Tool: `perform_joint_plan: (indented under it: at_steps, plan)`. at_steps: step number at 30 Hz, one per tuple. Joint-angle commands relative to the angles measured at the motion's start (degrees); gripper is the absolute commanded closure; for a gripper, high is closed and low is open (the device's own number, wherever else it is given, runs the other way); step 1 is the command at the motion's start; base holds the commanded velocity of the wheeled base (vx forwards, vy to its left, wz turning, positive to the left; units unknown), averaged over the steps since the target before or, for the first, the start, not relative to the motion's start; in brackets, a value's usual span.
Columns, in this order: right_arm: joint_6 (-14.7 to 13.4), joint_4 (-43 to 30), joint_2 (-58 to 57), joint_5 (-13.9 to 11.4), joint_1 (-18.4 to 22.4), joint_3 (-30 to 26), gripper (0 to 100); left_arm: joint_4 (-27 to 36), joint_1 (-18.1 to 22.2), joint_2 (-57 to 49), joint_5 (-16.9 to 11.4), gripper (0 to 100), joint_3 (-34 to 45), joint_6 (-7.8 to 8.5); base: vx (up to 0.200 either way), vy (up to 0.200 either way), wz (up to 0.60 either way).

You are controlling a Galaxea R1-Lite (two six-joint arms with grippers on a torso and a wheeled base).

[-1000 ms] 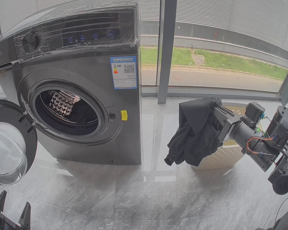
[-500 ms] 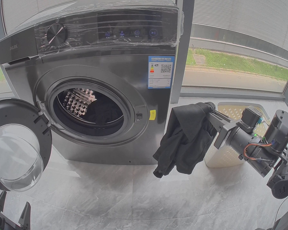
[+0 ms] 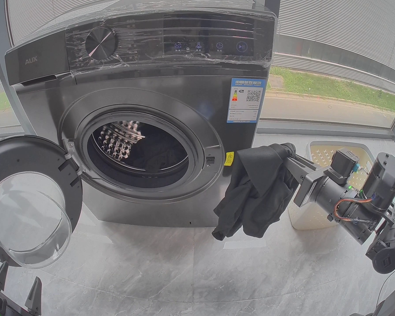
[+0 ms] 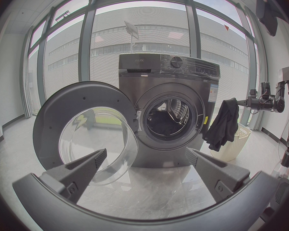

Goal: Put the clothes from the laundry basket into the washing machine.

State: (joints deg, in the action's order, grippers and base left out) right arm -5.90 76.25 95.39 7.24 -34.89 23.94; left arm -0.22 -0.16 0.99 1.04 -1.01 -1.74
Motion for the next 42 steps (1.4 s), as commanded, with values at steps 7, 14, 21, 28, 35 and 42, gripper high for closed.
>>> perform_joint_plan:
  at_steps: [7, 14, 21, 28, 35, 42]
  plan:
    - [0.01, 0.04, 0.15, -0.03, -0.18, -1.0, 100, -0.04, -0.02, -0.99, 0.02, 0, 0.92, -0.01, 0.0, 0.086, 0.0]
    - [0.01, 0.04, 0.23, -0.03, -0.18, -1.09, 100, -0.04, -0.02, -0.99, 0.02, 0, 0.92, -0.01, 0.0, 0.2, 0.0]
    - [0.01, 0.04, 0.23, -0.12, -0.35, -1.27, 100, -0.04, -0.02, -0.99, 0.02, 0, 0.92, -0.1, 0.0, 0.2, 0.0]
    - [0.01, 0.04, 0.23, -0.12, -0.62, -1.53, 100, -0.04, -0.02, -0.99, 0.02, 0, 0.92, -0.1, 0.0, 0.2, 0.0]
    - [-0.08, 0.04, 0.32, -0.47, -0.79, -1.53, 100, -0.04, -0.02, -0.99, 0.02, 0, 0.92, -0.1, 0.0, 0.0, 0.0]
    - [-0.08, 0.04, 0.32, -0.56, -0.88, -1.88, 100, -0.04, -0.02, -0.99, 0.02, 0, 0.92, -0.1, 0.0, 0.0, 0.0]
